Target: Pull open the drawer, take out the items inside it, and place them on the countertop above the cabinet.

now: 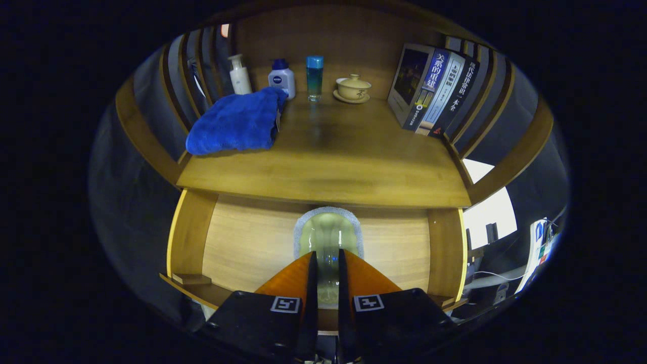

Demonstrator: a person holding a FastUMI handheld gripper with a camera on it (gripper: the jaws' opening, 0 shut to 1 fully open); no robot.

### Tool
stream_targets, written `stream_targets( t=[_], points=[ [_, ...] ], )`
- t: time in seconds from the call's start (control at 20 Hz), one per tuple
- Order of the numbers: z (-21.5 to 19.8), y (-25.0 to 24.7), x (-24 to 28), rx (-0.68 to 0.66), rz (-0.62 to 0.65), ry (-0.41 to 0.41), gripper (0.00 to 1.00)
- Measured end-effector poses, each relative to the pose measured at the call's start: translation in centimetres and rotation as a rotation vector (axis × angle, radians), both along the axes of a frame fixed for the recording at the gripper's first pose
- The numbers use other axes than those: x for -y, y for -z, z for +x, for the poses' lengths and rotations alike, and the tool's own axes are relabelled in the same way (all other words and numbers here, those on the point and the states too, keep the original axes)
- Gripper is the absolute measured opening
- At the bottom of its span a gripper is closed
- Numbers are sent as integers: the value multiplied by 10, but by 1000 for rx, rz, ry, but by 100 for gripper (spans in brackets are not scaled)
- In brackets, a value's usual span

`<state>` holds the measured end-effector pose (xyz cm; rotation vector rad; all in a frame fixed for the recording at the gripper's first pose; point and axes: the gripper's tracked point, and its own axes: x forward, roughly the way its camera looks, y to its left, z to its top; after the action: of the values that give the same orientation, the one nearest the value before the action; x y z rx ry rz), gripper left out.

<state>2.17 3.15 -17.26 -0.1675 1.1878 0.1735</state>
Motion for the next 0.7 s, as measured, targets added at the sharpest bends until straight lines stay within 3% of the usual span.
stream_targets(
  t=[0.3,0.7],
  points=[
    [34,-21,-13,18,29,31,25],
    [103,-4,-17,13,2,106,25]
  ],
)
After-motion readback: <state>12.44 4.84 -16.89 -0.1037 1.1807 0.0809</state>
